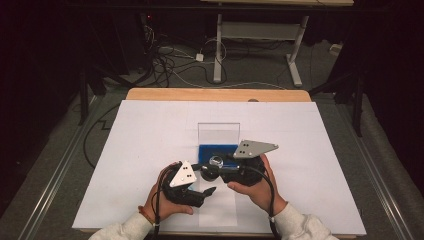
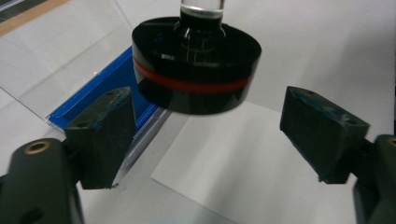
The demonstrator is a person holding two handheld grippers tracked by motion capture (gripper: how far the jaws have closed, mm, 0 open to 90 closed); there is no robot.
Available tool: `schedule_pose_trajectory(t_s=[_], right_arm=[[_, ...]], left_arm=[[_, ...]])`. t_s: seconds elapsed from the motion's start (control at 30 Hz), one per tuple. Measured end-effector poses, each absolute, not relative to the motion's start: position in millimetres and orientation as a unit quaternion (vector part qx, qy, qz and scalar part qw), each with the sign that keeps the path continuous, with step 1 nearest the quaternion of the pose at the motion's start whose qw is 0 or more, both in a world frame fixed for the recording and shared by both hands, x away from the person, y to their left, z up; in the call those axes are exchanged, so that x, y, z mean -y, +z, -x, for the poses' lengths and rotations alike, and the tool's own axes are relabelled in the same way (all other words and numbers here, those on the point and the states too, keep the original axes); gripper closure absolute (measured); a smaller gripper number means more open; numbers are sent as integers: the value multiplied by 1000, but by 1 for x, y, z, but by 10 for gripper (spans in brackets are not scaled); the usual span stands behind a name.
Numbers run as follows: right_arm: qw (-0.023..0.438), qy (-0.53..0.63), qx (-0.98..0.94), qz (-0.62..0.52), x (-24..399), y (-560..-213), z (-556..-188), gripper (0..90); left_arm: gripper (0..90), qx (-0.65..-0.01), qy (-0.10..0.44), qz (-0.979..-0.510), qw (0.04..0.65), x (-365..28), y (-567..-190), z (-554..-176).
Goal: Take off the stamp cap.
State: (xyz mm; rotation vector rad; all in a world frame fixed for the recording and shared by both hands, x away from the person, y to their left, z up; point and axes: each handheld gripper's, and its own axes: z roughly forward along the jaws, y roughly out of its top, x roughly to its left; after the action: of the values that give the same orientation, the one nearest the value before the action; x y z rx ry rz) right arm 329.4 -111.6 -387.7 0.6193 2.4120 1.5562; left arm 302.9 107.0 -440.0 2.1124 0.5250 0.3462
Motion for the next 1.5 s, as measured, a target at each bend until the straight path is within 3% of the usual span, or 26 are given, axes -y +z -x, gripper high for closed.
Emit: schedule_pose_trajectory(t_s=[0.17, 0.93, 1.5], right_arm=[[98, 527, -819, -205, 108, -390, -328, 575], [80, 522, -824, -206, 106, -394, -328, 575], [100, 528, -817, -211, 102, -400, -319, 574]], left_arm=[[305, -218, 143, -849, 459, -109, -439, -304], [369, -185, 193, -876, 402, -105, -440, -302], [372, -199, 116, -876, 423, -110, -443, -309]])
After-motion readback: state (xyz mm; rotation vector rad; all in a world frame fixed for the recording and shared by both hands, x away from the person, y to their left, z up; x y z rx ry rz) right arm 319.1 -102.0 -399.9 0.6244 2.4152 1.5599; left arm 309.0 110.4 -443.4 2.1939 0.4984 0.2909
